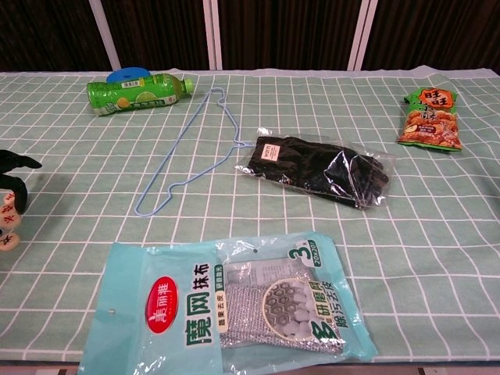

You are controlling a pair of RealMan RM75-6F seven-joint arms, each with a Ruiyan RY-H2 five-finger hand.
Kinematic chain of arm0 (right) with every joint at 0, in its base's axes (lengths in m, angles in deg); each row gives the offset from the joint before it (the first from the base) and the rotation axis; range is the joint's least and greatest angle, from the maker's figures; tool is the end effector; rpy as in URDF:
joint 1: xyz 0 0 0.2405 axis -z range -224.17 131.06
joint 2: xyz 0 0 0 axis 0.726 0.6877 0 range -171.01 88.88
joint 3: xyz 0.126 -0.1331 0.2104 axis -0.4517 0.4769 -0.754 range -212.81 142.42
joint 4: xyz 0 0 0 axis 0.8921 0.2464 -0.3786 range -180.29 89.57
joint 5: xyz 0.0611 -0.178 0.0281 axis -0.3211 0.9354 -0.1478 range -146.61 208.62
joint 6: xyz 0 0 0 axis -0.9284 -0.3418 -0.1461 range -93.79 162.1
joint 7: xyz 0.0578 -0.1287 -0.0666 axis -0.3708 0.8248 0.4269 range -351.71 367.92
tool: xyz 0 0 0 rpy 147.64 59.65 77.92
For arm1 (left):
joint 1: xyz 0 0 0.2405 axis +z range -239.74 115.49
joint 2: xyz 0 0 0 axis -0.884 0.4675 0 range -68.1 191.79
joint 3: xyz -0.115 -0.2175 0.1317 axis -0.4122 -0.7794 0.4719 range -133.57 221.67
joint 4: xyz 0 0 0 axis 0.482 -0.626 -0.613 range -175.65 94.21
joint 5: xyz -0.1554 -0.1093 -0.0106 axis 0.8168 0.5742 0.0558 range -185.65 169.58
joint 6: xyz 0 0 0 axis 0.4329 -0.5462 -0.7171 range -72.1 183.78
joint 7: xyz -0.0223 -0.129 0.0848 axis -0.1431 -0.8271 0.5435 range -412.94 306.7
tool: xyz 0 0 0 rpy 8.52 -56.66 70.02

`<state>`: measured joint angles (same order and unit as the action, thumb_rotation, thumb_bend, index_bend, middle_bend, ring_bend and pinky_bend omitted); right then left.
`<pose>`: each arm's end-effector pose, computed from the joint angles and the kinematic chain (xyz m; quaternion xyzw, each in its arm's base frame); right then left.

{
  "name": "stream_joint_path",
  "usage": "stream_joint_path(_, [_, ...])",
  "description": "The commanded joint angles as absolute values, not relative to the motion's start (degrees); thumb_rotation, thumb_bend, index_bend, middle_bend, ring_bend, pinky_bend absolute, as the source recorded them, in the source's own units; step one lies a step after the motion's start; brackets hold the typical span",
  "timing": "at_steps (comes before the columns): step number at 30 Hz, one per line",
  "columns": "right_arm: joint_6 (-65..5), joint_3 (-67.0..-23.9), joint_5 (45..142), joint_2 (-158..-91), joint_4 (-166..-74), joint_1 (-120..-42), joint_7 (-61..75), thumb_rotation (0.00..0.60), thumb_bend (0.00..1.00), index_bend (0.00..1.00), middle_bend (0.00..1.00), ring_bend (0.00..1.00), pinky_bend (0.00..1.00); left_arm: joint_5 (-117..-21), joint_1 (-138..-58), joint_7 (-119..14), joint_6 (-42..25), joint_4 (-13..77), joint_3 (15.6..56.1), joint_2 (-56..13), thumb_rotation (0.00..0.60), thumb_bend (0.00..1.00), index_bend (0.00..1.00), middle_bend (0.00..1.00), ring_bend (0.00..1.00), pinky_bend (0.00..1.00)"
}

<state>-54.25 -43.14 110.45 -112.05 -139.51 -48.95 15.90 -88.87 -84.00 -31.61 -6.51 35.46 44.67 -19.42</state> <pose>-0.3260 -0.1928 0.1724 0.5192 -0.3951 0.3965 0.6459 -0.3188 0.2720 0.0474 -0.7768 -0.2973 -0.2189 0.5101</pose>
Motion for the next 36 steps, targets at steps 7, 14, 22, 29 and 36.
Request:
stream_joint_path(7, [-54.31, -43.17, 110.42, -112.07, -139.53, -48.93, 15.95, 0.6, 0.2, 0.04, 0.05, 0.03, 0.0, -88.56, -84.1, -30.46, -6.66, 35.4, 44.75, -19.66, 0.6, 0.32, 0.45, 0.07, 0.0, 0.06])
stream_joint_path(14, [-54.32, -43.21, 110.37, -112.12, -139.53, -48.94, 16.01, 0.6, 0.2, 0.04, 0.05, 0.03, 0.0, -88.32, -84.27, -29.39, -6.76, 35.22, 44.71, -20.0, 0.6, 0.33, 0.46, 0.07, 0.0, 0.06])
stream_joint_path(22, [-54.35, -43.28, 110.24, -112.12, -139.54, -48.91, 16.05, 0.6, 0.21, 0.05, 0.05, 0.03, 0.0, -88.2, -84.5, -28.37, -7.0, 35.43, 44.61, -20.2, 0.6, 0.33, 0.46, 0.07, 0.0, 0.06])
stream_joint_path(29, [-54.34, -43.34, 110.05, -112.19, -139.56, -48.9, 16.28, 0.6, 0.2, 0.05, 0.05, 0.03, 0.0, -88.16, -84.71, -27.66, -6.89, 35.69, 44.74, -20.25, 0.6, 0.33, 0.46, 0.07, 0.0, 0.06])
stream_joint_path(36, [-54.25, -43.39, 109.86, -112.17, -139.64, -48.92, 16.36, 0.6, 0.2, 0.05, 0.05, 0.03, 0.0, -87.76, -84.83, -26.8, -6.67, 35.66, 44.82, -20.51, 0.6, 0.33, 0.46, 0.07, 0.0, 0.06])
